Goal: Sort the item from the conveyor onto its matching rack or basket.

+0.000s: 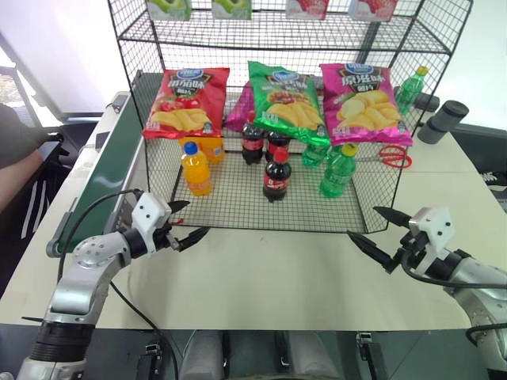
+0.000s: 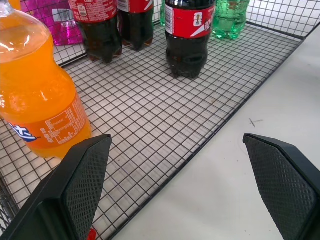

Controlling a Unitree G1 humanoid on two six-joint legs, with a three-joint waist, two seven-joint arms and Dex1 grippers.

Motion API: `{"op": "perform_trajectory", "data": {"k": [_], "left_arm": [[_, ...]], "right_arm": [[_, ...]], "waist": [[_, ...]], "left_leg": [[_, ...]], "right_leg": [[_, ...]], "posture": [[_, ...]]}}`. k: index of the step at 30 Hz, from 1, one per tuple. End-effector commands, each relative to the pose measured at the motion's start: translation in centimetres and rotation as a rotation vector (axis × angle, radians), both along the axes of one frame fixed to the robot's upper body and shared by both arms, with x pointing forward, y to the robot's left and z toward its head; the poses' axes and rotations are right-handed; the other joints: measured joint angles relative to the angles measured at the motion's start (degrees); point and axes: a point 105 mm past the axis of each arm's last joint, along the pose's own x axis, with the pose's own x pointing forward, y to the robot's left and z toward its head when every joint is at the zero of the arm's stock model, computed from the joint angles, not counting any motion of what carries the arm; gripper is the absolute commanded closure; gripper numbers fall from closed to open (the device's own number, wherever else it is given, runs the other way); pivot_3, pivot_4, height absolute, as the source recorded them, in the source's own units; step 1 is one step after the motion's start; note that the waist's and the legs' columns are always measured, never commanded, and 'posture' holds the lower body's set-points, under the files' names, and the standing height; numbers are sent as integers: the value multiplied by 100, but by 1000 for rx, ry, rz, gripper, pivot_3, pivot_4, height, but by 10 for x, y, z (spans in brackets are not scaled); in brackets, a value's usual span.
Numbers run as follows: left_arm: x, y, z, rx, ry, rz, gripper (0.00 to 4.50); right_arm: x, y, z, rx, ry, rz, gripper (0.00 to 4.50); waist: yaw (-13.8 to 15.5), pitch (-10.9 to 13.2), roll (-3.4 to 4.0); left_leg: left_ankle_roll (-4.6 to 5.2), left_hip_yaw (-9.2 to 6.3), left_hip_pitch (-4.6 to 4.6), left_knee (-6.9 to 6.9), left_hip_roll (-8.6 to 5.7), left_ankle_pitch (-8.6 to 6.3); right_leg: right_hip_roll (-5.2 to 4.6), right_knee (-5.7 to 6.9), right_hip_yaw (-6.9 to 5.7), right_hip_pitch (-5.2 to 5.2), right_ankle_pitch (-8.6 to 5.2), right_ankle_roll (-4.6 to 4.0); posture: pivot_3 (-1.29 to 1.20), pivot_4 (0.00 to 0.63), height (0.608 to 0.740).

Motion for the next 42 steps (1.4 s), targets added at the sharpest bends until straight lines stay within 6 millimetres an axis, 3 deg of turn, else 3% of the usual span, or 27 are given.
{"op": "perform_trajectory", "data": {"k": [1, 25, 42], "left_arm": [[3, 6, 13, -6, -61, 24, 0], [-4, 15, 3, 30, -6, 79, 0], [6, 31, 7, 23, -85, 203, 0]], "right_arm": [[1, 0, 10, -14, -45, 5, 46], [4, 0, 4, -7, -38, 10, 46], [20, 4, 4, 4, -51, 26, 46]], "waist": [[-1, 0, 0], [0, 0, 0], [-2, 0, 0]], "left_leg": [[0, 0, 0, 0, 0, 0], [0, 1, 1, 0, -1, 0], [0, 0, 2, 1, 0, 0]], "right_leg": [[0, 0, 0, 0, 0, 0], [-2, 1, 0, 1, 0, 0], [-1, 3, 0, 0, 0, 1]], "posture": [[0, 150, 740], [0, 150, 740], [0, 150, 740]]}}
